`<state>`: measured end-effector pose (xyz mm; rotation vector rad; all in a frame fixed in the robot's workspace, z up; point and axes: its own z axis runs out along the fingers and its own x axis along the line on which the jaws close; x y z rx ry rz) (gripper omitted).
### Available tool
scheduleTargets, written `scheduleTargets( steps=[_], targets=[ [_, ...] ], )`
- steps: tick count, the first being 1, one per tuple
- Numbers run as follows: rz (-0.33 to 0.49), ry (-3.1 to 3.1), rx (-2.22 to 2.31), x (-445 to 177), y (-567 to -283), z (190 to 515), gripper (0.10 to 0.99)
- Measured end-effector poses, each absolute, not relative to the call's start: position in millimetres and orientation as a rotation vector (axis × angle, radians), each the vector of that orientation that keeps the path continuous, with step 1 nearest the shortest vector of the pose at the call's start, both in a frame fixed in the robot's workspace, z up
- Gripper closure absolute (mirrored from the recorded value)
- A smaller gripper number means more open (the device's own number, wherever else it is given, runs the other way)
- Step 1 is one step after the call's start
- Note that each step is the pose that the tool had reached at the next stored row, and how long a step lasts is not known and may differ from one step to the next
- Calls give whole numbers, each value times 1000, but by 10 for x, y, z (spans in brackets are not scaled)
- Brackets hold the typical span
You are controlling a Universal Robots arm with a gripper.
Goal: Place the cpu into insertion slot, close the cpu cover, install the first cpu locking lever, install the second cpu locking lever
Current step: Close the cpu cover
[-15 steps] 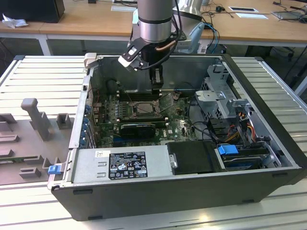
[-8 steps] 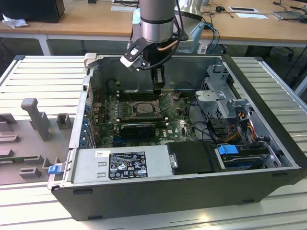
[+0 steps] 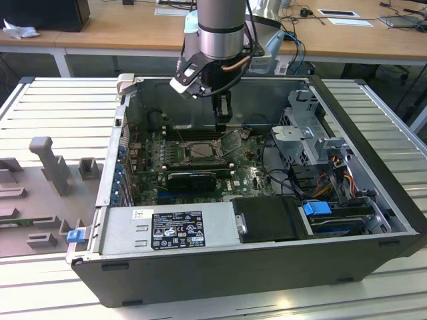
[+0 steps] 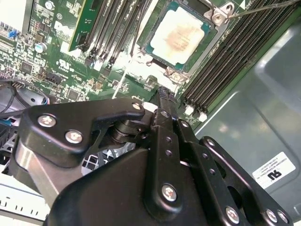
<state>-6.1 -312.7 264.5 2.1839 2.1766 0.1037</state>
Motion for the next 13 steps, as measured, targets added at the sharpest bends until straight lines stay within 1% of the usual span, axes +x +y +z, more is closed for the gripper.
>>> scheduleTargets(
  steps=[13],
  targets=[
    [97, 2175, 2182, 104, -3112, 2658, 980]
  ],
)
